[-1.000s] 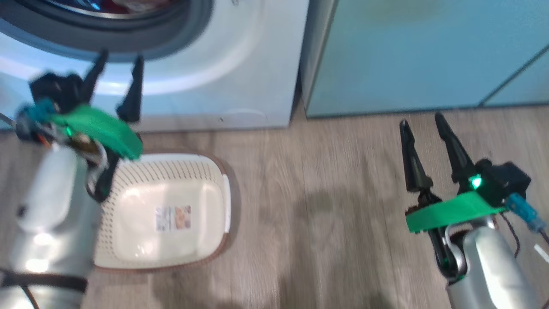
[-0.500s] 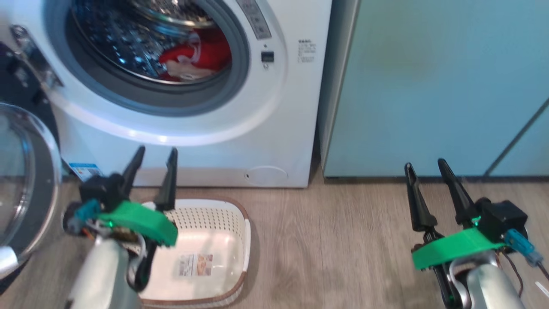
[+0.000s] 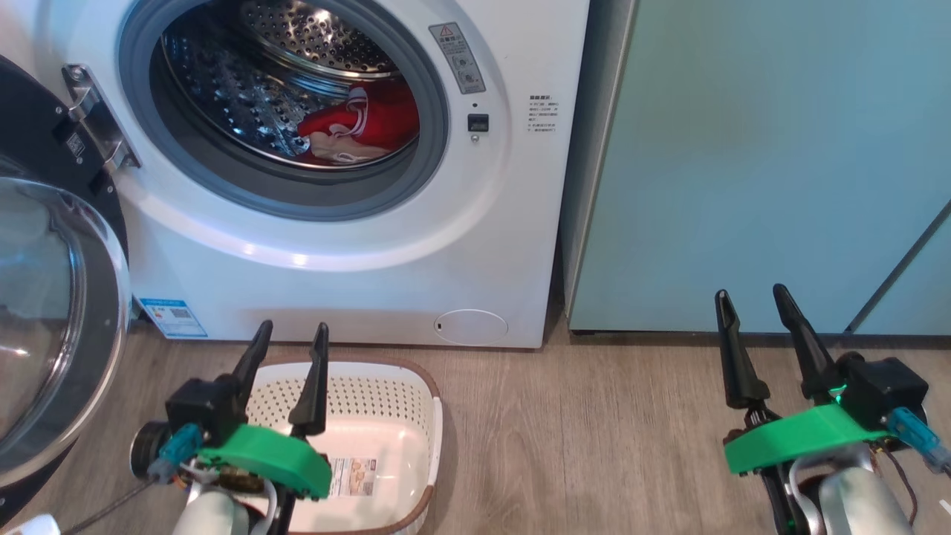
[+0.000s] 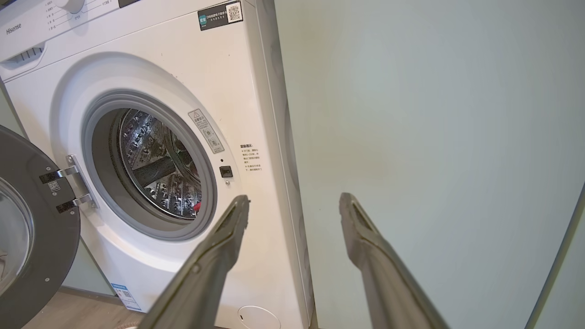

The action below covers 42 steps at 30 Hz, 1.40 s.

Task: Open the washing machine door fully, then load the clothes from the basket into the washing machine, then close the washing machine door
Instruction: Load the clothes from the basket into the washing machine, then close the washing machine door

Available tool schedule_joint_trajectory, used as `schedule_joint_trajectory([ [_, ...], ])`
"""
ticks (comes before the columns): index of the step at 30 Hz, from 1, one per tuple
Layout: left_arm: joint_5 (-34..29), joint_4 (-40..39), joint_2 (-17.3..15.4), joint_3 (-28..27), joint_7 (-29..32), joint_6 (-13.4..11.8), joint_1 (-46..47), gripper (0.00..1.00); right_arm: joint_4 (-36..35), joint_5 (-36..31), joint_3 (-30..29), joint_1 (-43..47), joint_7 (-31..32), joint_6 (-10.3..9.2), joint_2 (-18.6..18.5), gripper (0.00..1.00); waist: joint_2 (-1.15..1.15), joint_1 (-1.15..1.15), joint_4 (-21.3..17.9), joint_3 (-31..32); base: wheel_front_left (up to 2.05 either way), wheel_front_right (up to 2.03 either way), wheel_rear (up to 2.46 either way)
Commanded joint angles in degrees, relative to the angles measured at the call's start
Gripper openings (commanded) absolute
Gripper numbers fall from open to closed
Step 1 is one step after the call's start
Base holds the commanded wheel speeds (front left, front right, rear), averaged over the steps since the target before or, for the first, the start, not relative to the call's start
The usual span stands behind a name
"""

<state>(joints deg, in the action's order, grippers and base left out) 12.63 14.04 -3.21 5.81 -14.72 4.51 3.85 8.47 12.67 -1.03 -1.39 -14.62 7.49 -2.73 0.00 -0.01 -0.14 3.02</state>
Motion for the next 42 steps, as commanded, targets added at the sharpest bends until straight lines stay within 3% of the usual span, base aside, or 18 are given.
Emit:
schedule_joint_trajectory([
  [1,-0.3,-2.8,0.1,-1.8,-0.3,-0.2,1.4,1.00,-2.1,0.4,1.2,-0.7,-0.4,0.00,-0.1,1.00,0.00,0.01,0.0,0.2,0.00,0.00,0.00],
  [21,1.7,-6.0,0.3,0.1,-0.3,-2.7,-0.4,1.00,-1.8,0.7,2.1,-0.6,-0.4,0.00,-0.1,1.00,0.00,0.01,-0.3,0.4,0.00,0.00,0.00],
  [42,1.6,-5.3,0.3,0.4,-0.3,-2.6,-0.2,1.00,-1.5,0.7,3.0,-0.6,-0.4,0.00,-0.1,1.00,0.00,0.01,-0.5,0.1,0.00,0.00,0.00],
])
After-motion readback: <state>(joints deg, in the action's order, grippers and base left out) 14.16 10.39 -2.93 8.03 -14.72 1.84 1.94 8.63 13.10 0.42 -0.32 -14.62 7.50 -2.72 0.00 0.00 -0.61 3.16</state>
